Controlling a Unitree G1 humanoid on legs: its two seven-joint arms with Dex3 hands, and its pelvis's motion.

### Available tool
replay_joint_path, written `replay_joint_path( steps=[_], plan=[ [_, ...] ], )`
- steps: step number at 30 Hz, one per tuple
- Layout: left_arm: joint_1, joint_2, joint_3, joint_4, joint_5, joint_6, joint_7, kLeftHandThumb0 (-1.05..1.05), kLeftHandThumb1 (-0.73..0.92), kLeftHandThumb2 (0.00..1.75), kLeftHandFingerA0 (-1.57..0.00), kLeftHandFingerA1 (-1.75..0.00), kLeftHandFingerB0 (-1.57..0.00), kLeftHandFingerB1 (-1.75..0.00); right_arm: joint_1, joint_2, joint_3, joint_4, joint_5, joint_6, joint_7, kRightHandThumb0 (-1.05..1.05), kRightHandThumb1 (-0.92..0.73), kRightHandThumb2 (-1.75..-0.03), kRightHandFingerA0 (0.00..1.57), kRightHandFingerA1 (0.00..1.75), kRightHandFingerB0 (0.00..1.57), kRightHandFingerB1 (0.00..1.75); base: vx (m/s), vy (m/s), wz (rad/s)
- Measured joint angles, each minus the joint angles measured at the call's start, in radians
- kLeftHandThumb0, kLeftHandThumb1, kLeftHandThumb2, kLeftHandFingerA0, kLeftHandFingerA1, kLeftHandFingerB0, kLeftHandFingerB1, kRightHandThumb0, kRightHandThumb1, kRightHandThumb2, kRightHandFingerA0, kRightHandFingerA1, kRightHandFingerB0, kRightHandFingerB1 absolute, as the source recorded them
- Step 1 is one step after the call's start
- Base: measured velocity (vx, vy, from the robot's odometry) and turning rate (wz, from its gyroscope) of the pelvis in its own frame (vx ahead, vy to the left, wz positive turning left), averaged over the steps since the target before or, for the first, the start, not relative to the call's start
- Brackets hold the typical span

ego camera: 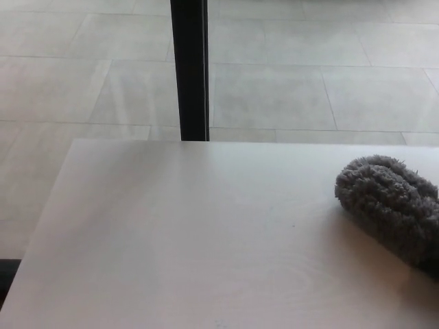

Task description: The robot uses its right hand to pick up the duster kept in the middle of the desk and use it to wipe the desk by swiping its surface twice

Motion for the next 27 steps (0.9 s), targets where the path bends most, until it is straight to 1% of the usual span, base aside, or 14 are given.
replay_joint_path(
  steps=[3,4,14,15,16,17,18,19,20,22,23,24,26,27],
  plan=[
    [0.001,0.0,0.0,0.0,0.0,0.0,0.0,-0.89,0.8,0.89,-0.37,-0.6,-0.33,-0.49,0.008,-0.025,-0.028,-0.067,0.013,0.0,0.042,-1.05,-0.8,-0.67,0.0,0.0,0.0,0.0,0.0,0.0,0.0],
    [0.002,0.0,0.0,0.0,0.0,0.0,0.0,-0.84,0.92,0.74,-0.38,-0.57,-0.36,-0.45,0.011,-0.037,-0.041,-0.097,0.019,0.0,0.057,-1.05,-0.82,-0.67,0.0,0.0,0.0,0.0,0.0,0.0,0.0],
    [0.009,0.0,0.0,0.0,0.0,0.0,0.0,-0.84,0.92,0.75,-0.4,-0.57,-0.37,-0.43,0.138,-0.143,-0.247,-0.453,0.095,0.005,0.185,-1.05,-0.91,-0.68,0.0,0.0,0.0,0.0,0.0,0.0,0.0],
    [0.01,0.0,0.0,0.0,0.0,0.0,0.0,-0.89,0.79,0.9,-0.37,-0.6,-0.33,-0.49,0.154,-0.152,-0.272,-0.483,0.104,0.006,0.195,-1.05,-0.92,-0.7,0.0,0.0,0.0,0.0,0.0,0.0,0.0],
    [0.011,0.0,0.0,0.0,0.001,0.0,0.0,-0.85,0.92,0.74,-0.39,-0.59,-0.38,-0.46,0.178,-0.161,-0.31,-0.525,0.118,0.007,0.21,-1.04,-0.74,-1.16,0.0,0.21,0.0,0.0,0.0,0.0,0.0],
    [0.011,0.0,0.0,0.0,0.001,0.0,0.0,-0.84,0.92,0.75,-0.4,-0.58,-0.39,-0.45,0.195,-0.168,-0.337,-0.552,0.128,0.007,0.219,-1.05,-0.92,-0.72,0.0,0.0,0.0,0.0,0.0,0.0,0.0],
    [0.012,0.0,0.0,0.0,0.001,0.0,0.0,-0.9,0.8,0.91,-0.38,-0.62,-0.35,-0.49,0.217,-0.178,-0.376,-0.587,0.141,0.008,0.233,-1.05,-0.92,-0.73,0.0,0.0,0.0,0.0,0.0,0.0,0.0],
    [0.012,0.0,0.0,0.0,0.001,0.0,0.0,-0.84,0.92,0.76,-0.38,-0.59,-0.37,-0.45,0.228,-0.184,-0.395,-0.604,0.147,0.009,0.238,-1.05,-0.81,-1.19,0.0,0.31,0.0,0.0,0.0,0.0,0.0],
    [0.013,0.0,0.0,0.0,0.001,0.0,0.0,-0.83,0.92,0.75,-0.4,-0.59,-0.38,-0.44,0.246,-0.194,-0.43,-0.633,0.158,0.01,0.25,-1.02,-0.83,-1.25,0.0,0.31,0.0,0.1,0.0,0.0,0.0],
    [0.013,0.0,0.0,0.0,0.001,0.0,0.0,-0.83,0.92,0.75,-0.39,-0.59,-0.37,-0.45,0.281,-0.215,-0.496,-0.674,0.175,0.01,0.267,-1.05,-0.82,-1.21,0.0,0.23,0.0,0.06,0.0,0.0,0.0],
    [0.014,0.0,0.0,0.0,0.001,0.0,0.0,-0.82,0.92,0.74,-0.39,-0.59,-0.37,-0.45,0.3,-0.225,-0.533,-0.691,0.184,0.009,0.274,-0.97,-0.92,-0.76,0.0,0.0,0.0,0.02,0.0,0.0,0.0],
    [0.014,0.0,0.0,0.0,0.001,0.0,0.0,-0.88,0.78,0.91,-0.36,-0.61,-0.32,-0.5,0.311,-0.229,-0.554,-0.699,0.19,0.009,0.278,-0.99,-0.81,-0.91,0.0,0.0,0.0,0.0,0.0,0.0,0.0],
    [0.015,0.0,0.0,0.0,0.001,0.0,0.0,-0.83,0.92,0.74,-0.37,-0.57,-0.35,-0.44,0.358,-0.236,-0.639,-0.724,0.213,0.008,0.292,-1.05,-0.92,-0.69,0.0,0.0,0.0,0.0,0.0,0.0,0.0],
    [0.016,0.0,0.0,0.001,0.001,0.0,0.0,-0.84,0.92,0.8,-0.36,-0.6,-0.31,-0.46,0.376,-0.236,-0.668,-0.729,0.221,0.008,0.297,-1.05,-0.75,-1.12,0.0,0.24,0.0,0.0,0.0,0.0,0.0]
  ],
)
